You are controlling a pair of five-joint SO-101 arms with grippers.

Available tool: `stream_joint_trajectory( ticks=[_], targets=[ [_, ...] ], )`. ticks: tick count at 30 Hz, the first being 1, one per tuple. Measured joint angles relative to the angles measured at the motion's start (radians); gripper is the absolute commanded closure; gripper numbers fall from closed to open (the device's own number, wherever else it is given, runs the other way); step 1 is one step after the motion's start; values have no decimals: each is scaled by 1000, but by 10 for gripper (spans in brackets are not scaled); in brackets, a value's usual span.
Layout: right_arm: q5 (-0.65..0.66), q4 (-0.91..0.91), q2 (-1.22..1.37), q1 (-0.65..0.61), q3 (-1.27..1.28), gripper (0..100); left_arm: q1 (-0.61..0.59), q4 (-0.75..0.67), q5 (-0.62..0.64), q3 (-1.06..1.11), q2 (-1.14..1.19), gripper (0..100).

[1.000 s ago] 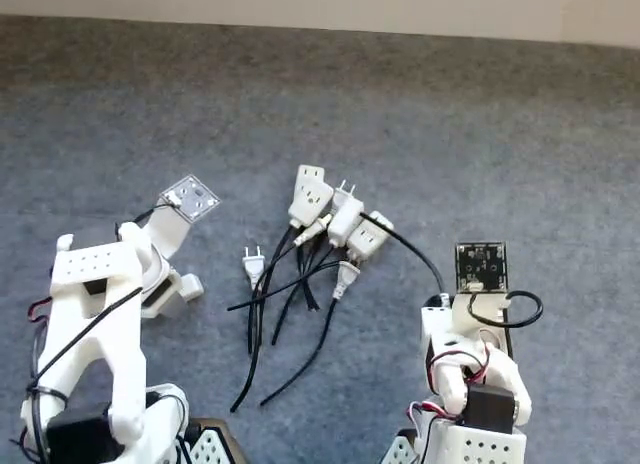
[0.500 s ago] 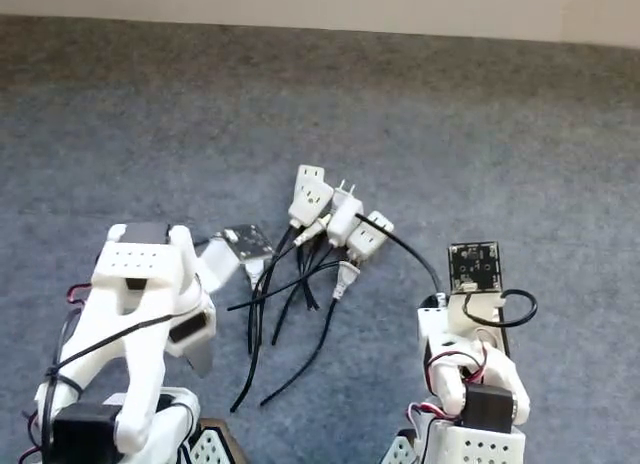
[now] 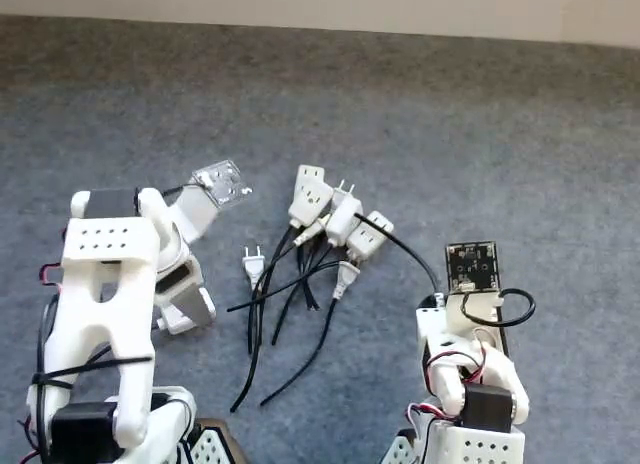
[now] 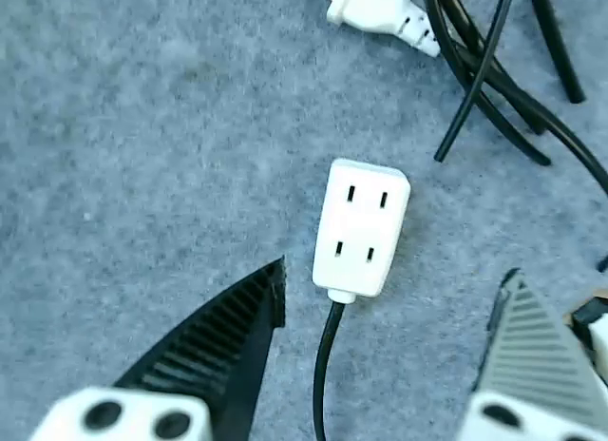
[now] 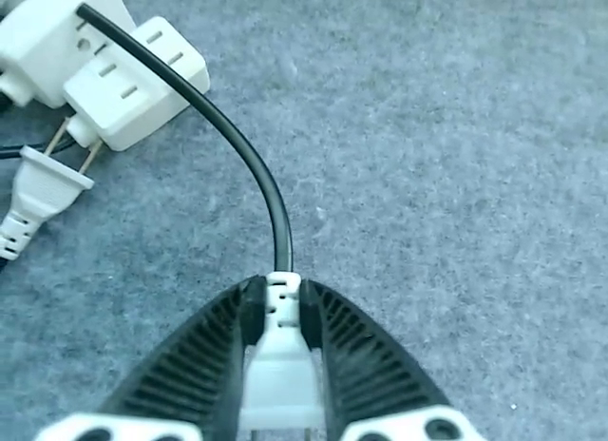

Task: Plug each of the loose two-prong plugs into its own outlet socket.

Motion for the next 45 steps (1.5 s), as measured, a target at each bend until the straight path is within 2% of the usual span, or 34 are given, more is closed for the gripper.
stream_joint_trajectory(
  ticks=[10,14,19,25,29,37,45],
  targets=[
    [0,0,0,0,5,992,-17,-331,-25,187,0,639],
    [0,0,0,0,5,992,-38,-362,-64,193,66,639],
    [0,0,0,0,5,992,-60,-436,-71,193,255,639],
    [0,0,0,0,5,992,-41,-457,-123,189,350,777],
    [0,0,0,0,5,992,26,-397,-173,204,324,830],
    [0,0,0,0,5,992,261,-256,-199,281,235,832],
    [0,0,0,0,5,992,457,-233,-66,218,253,832]
  ],
)
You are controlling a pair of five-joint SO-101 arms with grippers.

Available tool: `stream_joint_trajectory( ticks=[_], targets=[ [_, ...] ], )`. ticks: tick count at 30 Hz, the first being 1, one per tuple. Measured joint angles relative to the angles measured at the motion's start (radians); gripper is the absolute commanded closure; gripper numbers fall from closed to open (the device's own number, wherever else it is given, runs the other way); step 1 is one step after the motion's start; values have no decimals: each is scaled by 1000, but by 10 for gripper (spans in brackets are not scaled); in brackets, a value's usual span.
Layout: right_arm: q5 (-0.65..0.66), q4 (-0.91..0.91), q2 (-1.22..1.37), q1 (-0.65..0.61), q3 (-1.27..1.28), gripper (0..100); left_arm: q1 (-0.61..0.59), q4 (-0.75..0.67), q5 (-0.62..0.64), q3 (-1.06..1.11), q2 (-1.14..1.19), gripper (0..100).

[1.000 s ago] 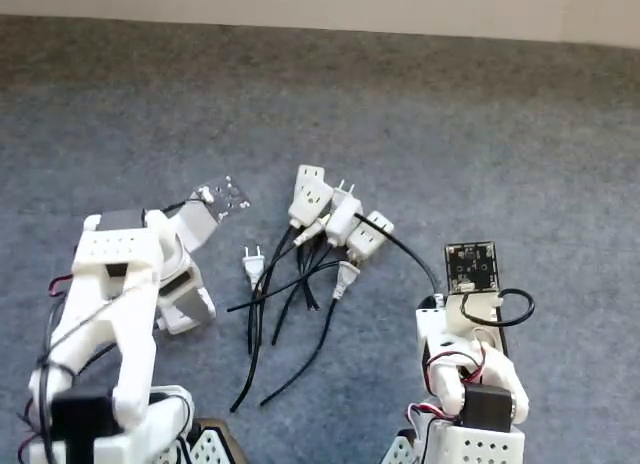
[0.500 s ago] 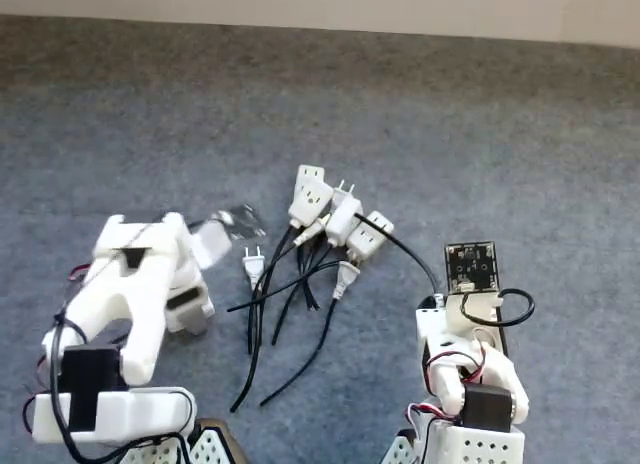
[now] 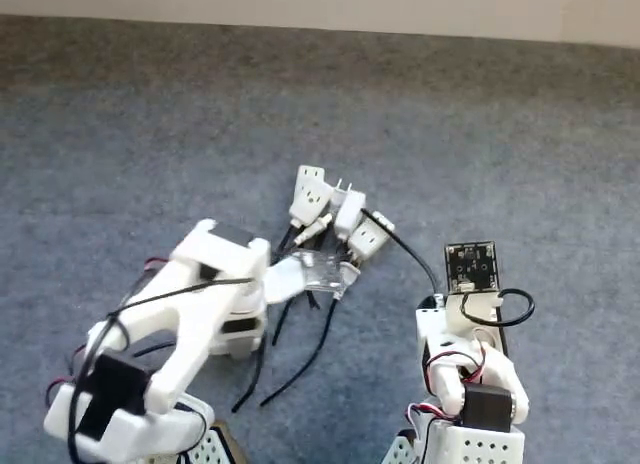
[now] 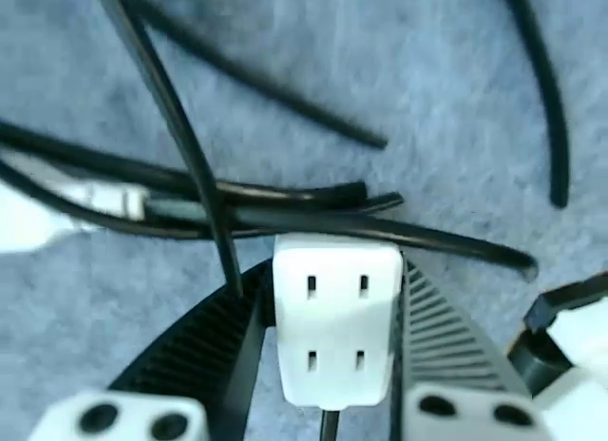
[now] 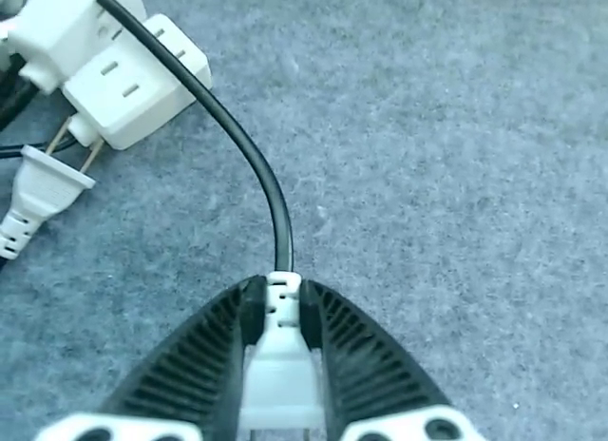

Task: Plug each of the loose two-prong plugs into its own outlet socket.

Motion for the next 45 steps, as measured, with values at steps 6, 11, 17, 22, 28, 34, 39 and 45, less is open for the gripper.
stream_joint_trajectory(
  ticks=[6,11,17,22,28,34,39,45],
  targets=[
    [0,0,0,-3,0,992,127,15,127,-255,249,835],
    [0,0,0,-3,0,992,138,138,163,-600,572,835],
    [0,0,0,-3,0,992,141,347,187,-1097,845,835],
    [0,0,0,0,0,992,146,434,195,-1496,1008,835],
    [18,0,-5,0,18,992,143,516,203,-1804,1140,854],
    [25,0,0,-5,31,992,52,532,206,-1757,1138,855],
    [25,0,0,-5,31,992,-71,532,135,-1522,1003,841],
    [44,0,0,-5,31,992,-193,526,-17,-1117,667,845]
  ],
)
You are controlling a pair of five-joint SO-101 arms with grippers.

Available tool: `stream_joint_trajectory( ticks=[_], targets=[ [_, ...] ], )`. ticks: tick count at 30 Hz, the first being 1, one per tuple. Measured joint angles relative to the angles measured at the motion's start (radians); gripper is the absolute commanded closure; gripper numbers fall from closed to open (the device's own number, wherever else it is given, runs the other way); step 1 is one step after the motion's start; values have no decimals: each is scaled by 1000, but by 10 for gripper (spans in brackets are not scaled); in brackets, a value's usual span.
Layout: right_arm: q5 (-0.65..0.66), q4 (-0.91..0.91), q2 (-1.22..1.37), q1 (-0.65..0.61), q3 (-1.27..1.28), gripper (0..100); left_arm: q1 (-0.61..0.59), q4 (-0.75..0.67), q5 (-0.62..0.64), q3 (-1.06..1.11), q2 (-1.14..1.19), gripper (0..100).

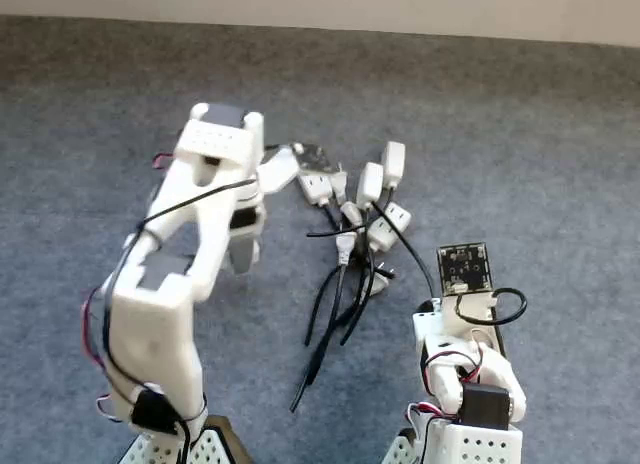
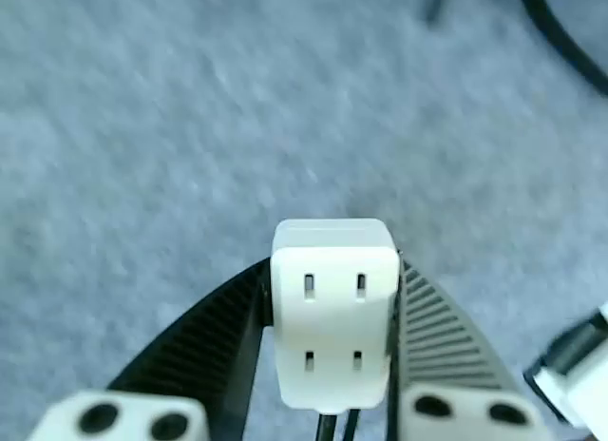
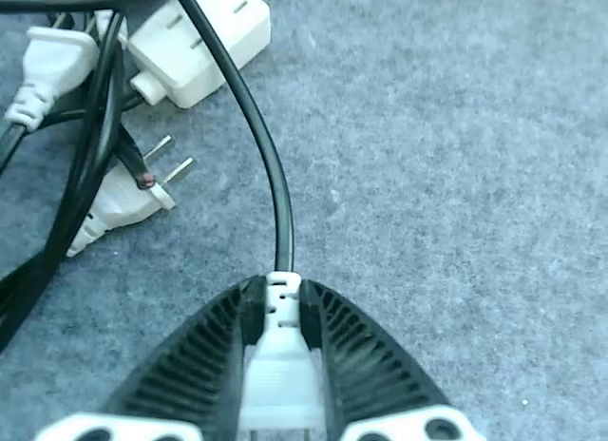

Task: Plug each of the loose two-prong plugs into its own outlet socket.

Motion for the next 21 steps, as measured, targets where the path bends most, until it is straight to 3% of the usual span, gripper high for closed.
stream_joint_trajectory(
  ticks=[7,12,16,21],
  targets=[
    [83,20,0,-5,0,992,12,-238,-107,677,-506,842],
    [146,69,0,-49,-8,993,132,-491,-109,1131,-779,827],
    [193,94,2,-55,-71,993,192,-601,-29,1208,-818,815],
    [261,98,219,-61,-215,992,222,-674,44,1168,-766,815]
  ],
)
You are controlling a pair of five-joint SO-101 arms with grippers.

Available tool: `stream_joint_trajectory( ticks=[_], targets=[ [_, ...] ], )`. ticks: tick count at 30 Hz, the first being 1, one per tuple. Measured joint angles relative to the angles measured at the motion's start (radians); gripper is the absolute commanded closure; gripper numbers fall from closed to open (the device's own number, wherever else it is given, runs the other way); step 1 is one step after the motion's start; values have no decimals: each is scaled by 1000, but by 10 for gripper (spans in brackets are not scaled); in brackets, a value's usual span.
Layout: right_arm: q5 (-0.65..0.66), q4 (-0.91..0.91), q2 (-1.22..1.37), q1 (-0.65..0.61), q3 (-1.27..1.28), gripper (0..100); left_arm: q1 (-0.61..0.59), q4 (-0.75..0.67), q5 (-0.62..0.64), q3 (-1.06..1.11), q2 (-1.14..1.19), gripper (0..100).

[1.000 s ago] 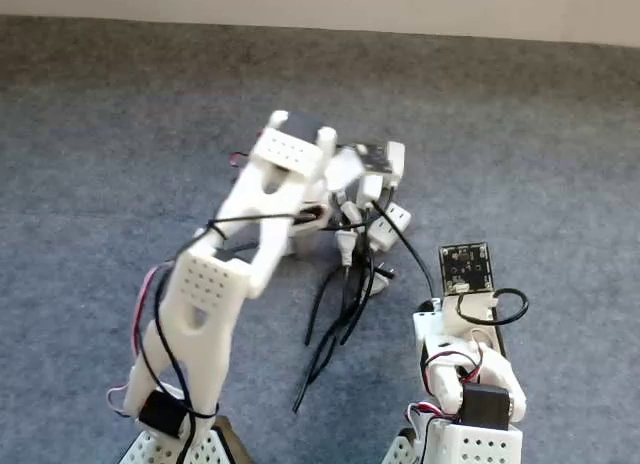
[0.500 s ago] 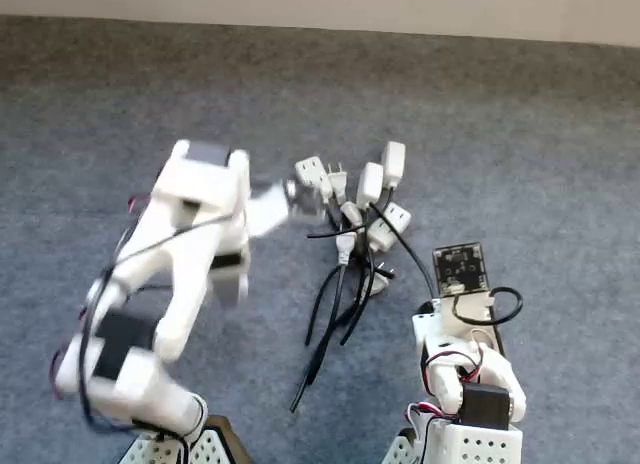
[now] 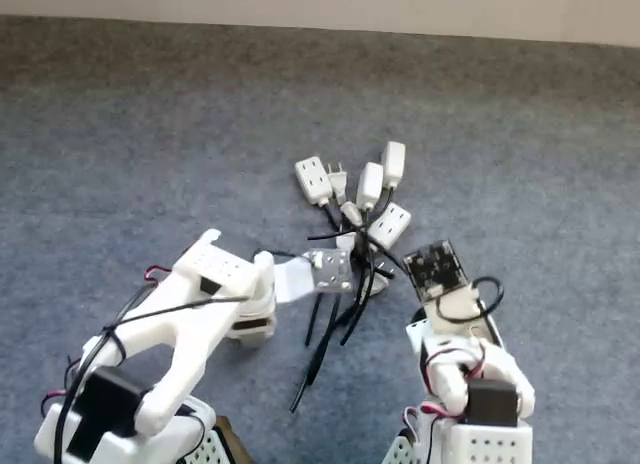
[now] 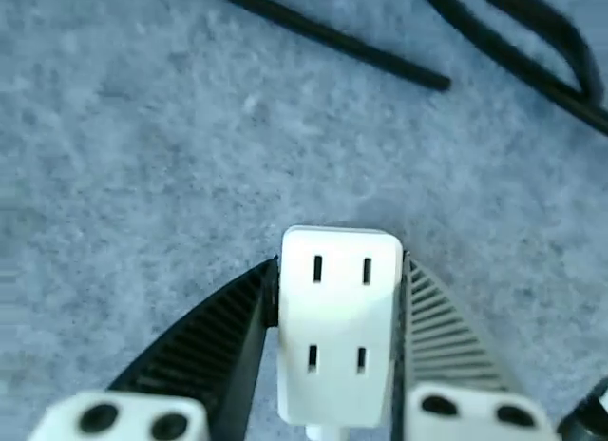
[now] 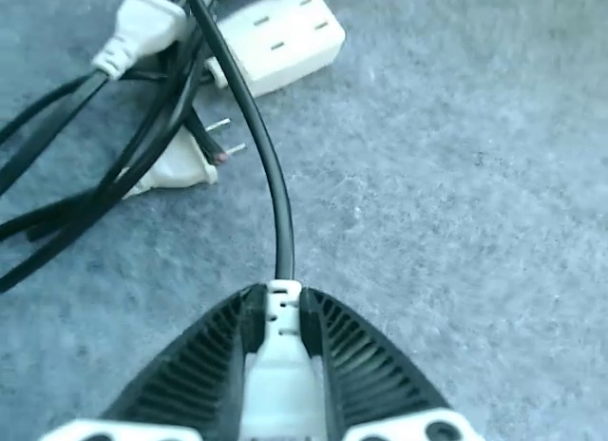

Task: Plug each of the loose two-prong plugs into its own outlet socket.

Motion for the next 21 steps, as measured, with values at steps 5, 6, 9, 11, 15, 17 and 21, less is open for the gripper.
stream_joint_trajectory(
  ticks=[5,6,9,11,15,17,21],
  targets=[
    [11,0,305,-3,-252,992,46,-15,23,-43,49,815],
    [11,2,362,-3,-307,992,52,-21,23,-44,55,815],
    [14,49,517,-26,-457,992,57,-51,23,-44,61,811],
    [17,97,614,-52,-545,992,57,-69,23,-38,74,809],
    [40,238,766,-115,-717,992,32,-81,23,-35,114,762],
    [48,322,813,-130,-829,992,8,-81,26,-44,138,750],
    [48,460,876,-133,-1062,992,-40,-92,28,-44,155,748]
  ],
)
